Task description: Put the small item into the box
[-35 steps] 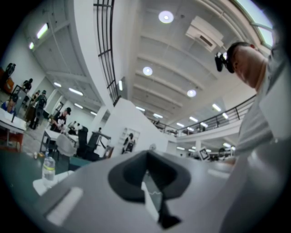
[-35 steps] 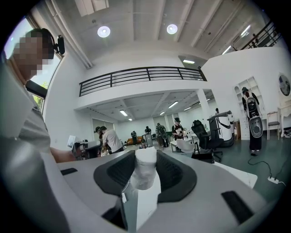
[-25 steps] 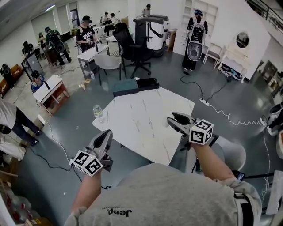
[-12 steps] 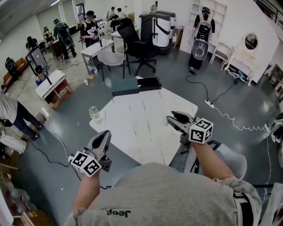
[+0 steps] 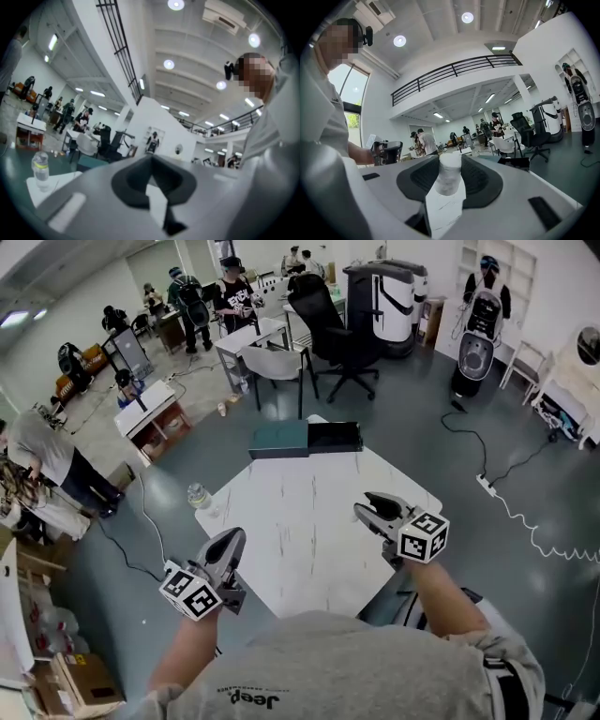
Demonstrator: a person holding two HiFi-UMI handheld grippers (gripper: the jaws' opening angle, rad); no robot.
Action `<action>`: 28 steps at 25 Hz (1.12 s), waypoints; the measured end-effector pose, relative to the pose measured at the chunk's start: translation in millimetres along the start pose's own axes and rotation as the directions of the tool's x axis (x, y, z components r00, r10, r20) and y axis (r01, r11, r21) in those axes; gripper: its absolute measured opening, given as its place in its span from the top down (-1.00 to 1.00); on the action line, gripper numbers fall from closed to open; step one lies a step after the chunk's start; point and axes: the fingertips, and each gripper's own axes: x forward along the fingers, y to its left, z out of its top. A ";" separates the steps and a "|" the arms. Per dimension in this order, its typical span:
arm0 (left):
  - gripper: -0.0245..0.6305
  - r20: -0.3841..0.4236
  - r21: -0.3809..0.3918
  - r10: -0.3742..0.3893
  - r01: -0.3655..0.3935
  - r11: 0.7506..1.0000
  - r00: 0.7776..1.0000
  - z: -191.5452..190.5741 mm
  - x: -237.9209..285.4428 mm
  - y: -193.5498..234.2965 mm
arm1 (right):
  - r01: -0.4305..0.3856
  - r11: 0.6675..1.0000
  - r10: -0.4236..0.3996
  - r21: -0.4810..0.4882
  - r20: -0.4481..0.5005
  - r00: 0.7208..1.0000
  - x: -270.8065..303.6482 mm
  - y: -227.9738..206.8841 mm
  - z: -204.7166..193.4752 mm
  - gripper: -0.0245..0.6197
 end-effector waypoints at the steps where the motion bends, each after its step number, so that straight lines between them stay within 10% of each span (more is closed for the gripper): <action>1: 0.91 -0.009 0.005 0.012 -0.012 1.000 1.000 -1.7 11.2 -0.9 | -0.009 1.000 0.009 0.010 0.004 1.000 1.0 -11.0 -2.2 0.47; 12: 0.91 -0.093 0.012 0.035 -0.034 0.999 0.995 -16.0 86.5 17.8 | 0.028 0.999 -0.028 0.043 0.005 1.000 3.7 -86.2 -16.2 0.47; 28: 0.91 -0.093 -0.035 -0.110 0.107 0.994 0.990 -43.3 112.1 131.8 | 0.192 0.980 -0.184 0.053 -0.124 0.975 104.7 -66.8 -45.9 0.47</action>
